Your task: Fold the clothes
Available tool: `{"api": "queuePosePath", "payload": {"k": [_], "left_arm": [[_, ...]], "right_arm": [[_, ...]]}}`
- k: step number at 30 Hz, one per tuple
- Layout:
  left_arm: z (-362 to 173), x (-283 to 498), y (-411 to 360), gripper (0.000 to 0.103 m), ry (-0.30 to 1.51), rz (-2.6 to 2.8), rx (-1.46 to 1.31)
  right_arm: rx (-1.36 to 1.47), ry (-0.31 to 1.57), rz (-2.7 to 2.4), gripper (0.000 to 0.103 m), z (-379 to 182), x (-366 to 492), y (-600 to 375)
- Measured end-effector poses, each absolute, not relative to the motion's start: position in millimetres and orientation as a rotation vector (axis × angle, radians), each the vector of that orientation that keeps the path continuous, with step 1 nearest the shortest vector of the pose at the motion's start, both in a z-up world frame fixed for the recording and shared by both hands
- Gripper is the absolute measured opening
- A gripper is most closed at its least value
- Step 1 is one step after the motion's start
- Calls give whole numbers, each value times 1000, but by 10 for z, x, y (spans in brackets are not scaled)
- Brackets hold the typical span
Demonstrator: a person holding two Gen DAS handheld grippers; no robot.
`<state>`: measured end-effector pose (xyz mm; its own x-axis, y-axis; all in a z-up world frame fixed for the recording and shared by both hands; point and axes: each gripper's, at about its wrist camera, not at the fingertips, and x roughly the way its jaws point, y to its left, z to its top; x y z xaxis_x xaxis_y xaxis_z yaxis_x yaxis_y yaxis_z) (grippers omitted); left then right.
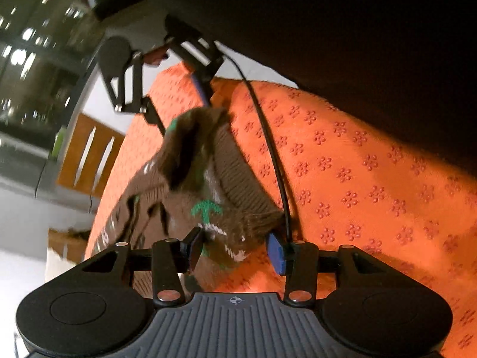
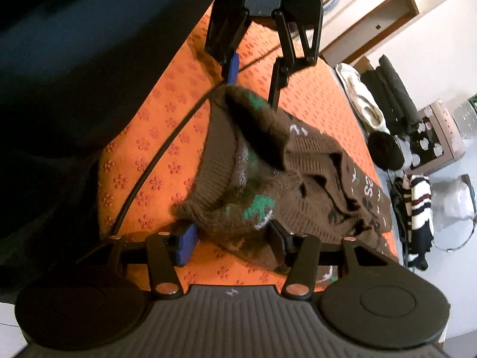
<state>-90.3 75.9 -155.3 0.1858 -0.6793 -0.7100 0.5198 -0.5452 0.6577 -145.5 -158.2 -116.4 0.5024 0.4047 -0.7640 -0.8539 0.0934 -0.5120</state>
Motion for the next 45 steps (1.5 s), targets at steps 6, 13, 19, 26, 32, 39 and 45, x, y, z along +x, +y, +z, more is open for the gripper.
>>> {"api": "queuePosePath", "payload": {"k": [6, 13, 19, 26, 32, 39, 45], "left_arm": [[-1499, -828, 628, 57, -118, -1596, 1457], [-1215, -762, 581, 23, 107, -1521, 1179], [-844, -667, 558, 22, 347, -1484, 922], [-723, -375, 704, 23, 725, -1402, 468], [-665, 123, 769, 23, 860, -1238, 60], [-676, 560, 717, 23, 855, -1083, -121], [-913, 805, 613, 24, 874, -913, -86]], "right_arm": [[-1103, 518, 1002, 36, -1189, -1368, -1508], [-896, 560, 934, 25, -911, -1309, -1629], [-662, 631, 929, 25, -551, -1221, -1822], [-291, 737, 940, 25, -433, -1112, -2107], [-29, 738, 819, 24, -419, -794, -2391], [182, 743, 624, 24, -488, -368, -2658], [247, 806, 468, 25, -806, 20, -2704]]}}
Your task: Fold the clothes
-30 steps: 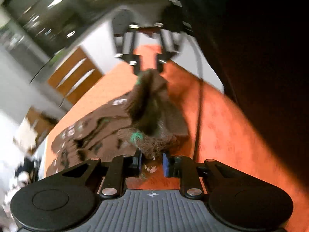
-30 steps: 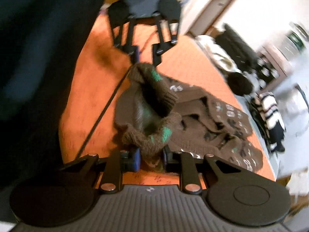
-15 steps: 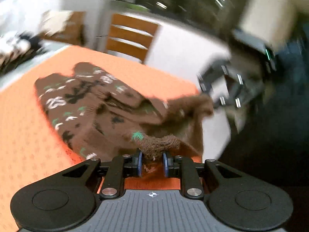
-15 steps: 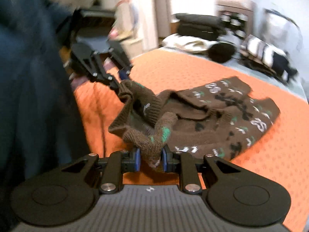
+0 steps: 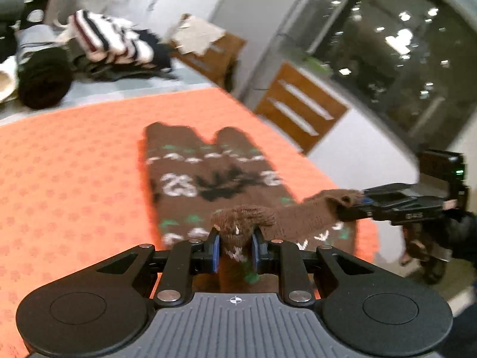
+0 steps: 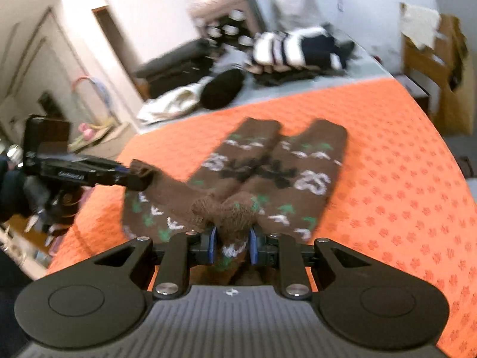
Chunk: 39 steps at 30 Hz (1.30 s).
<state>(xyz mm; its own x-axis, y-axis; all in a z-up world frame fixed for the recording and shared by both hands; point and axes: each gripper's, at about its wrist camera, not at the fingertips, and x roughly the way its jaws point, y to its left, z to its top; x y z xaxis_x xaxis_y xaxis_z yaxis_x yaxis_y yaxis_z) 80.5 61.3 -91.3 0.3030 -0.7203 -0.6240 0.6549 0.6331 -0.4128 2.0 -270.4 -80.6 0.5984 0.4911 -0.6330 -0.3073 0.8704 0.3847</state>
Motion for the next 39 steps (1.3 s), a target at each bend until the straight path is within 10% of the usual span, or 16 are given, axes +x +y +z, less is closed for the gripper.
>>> {"api": "queuePosePath", "payload": {"k": [13, 17, 39], "left_arm": [[-1236, 731, 320, 29, 823, -746, 96], [-1248, 765, 330, 31, 825, -742, 86], [-694, 74, 295, 57, 589, -1047, 384]], "right_arm": [[-198, 642, 305, 41, -737, -213, -2225], [-301, 559, 412, 14, -532, -372, -2101], [-144, 728, 450, 14, -1060, -14, -2143]]}}
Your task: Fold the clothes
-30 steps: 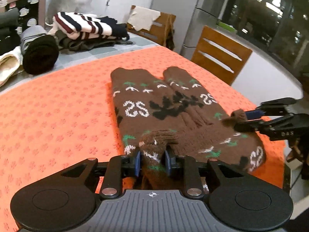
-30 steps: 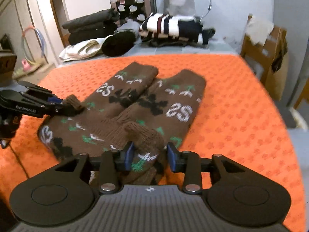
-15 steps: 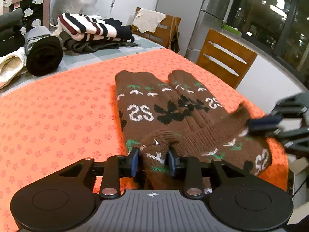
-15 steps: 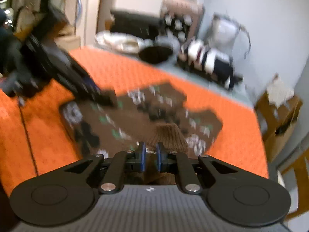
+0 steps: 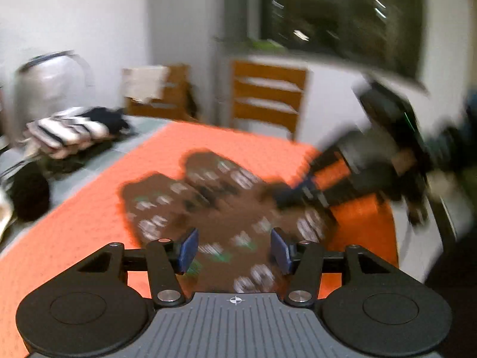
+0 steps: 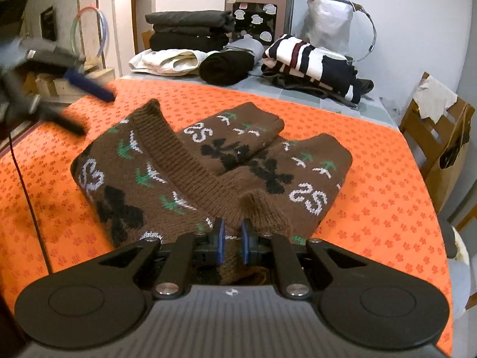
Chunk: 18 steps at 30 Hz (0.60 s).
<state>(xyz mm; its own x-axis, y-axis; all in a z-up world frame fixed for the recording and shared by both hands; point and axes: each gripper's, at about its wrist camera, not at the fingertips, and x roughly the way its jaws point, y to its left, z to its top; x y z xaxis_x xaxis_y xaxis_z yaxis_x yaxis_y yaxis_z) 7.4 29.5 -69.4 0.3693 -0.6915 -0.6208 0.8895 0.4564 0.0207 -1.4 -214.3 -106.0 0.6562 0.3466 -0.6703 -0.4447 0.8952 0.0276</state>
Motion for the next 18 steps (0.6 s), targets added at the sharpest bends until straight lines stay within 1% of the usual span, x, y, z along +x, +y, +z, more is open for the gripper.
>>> {"api": "queuePosePath", "payload": {"k": [4, 7, 9, 11, 12, 13, 14, 15, 16, 18], "left_arm": [[-940, 134, 235, 57, 649, -1053, 460], [-1041, 162, 246, 63, 640, -1091, 516], [-1079, 166, 239, 66, 633, -1117, 556], [-1113, 220, 248, 66, 637, -1130, 565], [-1124, 255, 254, 67, 644, -1133, 560], [-1117, 300, 257, 67, 654, -1137, 544], [-1111, 343, 259, 67, 664, -1141, 530], [-1109, 374, 260, 68, 669, -1149, 525], [-1106, 387, 257, 70, 669, -1164, 535], [-1101, 408, 250, 74, 666, -1196, 560]], "right_arm": [[-100, 744, 462, 14, -1049, 3, -2202], [-98, 758, 478, 15, -1036, 25, -2217], [-97, 769, 490, 16, -1006, 40, -2225], [-98, 779, 502, 19, -972, 55, -2233], [-107, 774, 513, 28, -935, 42, -2223], [-121, 758, 534, 46, -890, 3, -2202], [-135, 740, 558, 57, -846, -43, -2180], [-161, 729, 593, 79, -819, -94, -2145], [-192, 722, 632, 91, -800, -147, -2103], [-292, 726, 696, 91, -826, -249, -1994]]}}
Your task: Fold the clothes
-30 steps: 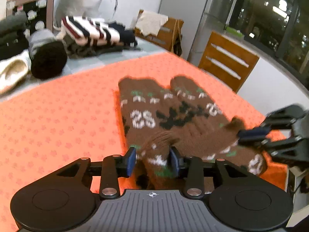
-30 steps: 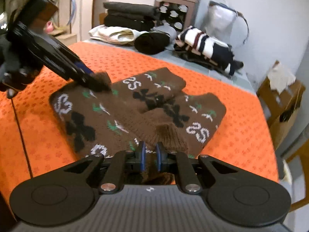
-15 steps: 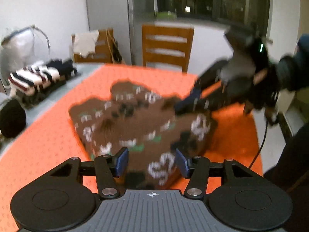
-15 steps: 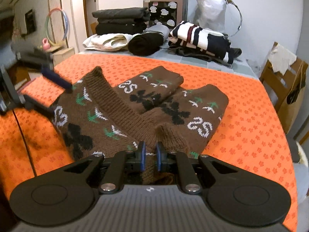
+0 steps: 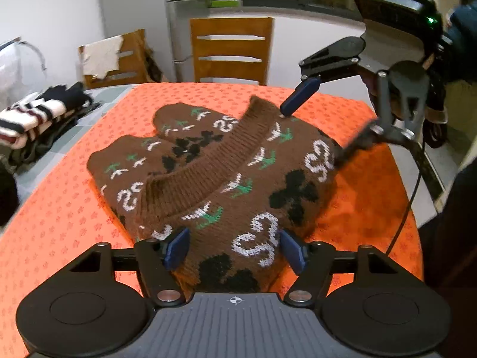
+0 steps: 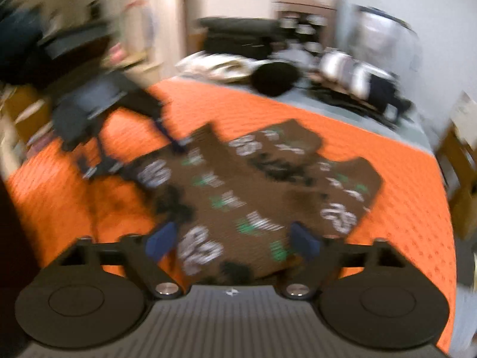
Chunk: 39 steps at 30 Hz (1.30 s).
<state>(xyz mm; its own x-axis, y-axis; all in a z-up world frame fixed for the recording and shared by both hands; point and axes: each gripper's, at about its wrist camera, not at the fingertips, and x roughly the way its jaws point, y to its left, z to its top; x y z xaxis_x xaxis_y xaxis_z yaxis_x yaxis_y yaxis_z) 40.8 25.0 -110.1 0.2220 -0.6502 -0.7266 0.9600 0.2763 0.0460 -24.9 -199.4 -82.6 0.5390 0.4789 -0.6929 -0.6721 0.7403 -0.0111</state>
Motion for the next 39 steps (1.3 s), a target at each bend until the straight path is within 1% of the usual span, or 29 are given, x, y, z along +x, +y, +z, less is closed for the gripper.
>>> {"api": "queuePosePath", "payload": {"k": [2, 3, 6, 9, 11, 13, 20, 23, 26, 27, 28, 29, 30, 31, 34, 39], "left_arm": [[-1104, 376, 239, 79, 647, -1249, 637], [-1106, 358, 233, 84, 635, -1275, 678], [-1145, 293, 229, 92, 579, -1332, 803], [-1198, 238, 231, 93, 519, -1379, 918], [-1246, 231, 247, 93, 490, -1394, 957], [-1279, 227, 254, 93, 477, -1401, 972], [-1369, 253, 298, 93, 402, -1417, 1044], [-1400, 271, 316, 92, 367, -1410, 1058], [-1406, 291, 330, 80, 325, -1387, 1052], [-1397, 302, 334, 64, 314, -1375, 1047], [-1388, 313, 339, 56, 302, -1363, 1041], [-1376, 326, 343, 53, 295, -1354, 1033], [-1346, 347, 345, 46, 306, -1354, 1017], [-1303, 366, 338, 42, 320, -1347, 1000], [-1176, 349, 313, 38, 352, -1315, 969], [-917, 322, 357, 37, 438, -1292, 846]], "right_arm": [[-422, 714, 723, 91, -890, -354, -1899], [-495, 699, 733, 91, -924, -407, -1857], [-688, 654, 758, 91, -1023, -520, -1763], [-765, 634, 770, 91, -1070, -508, -1761], [-792, 626, 770, 88, -1088, -467, -1780], [-812, 617, 771, 82, -1103, -428, -1801], [-831, 597, 800, 79, -1156, -319, -1861], [-810, 609, 814, 75, -1175, -275, -1874], [-751, 632, 818, 66, -1142, -229, -1904], [-725, 641, 816, 61, -1123, -213, -1922], [-697, 651, 811, 56, -1102, -200, -1941], [-671, 659, 803, 54, -1083, -185, -1956], [-640, 672, 794, 50, -1060, -169, -1971], [-612, 684, 785, 48, -1037, -145, -1988], [-553, 713, 767, 44, -938, -122, -2011], [-453, 744, 763, 43, -705, -186, -2056]]}}
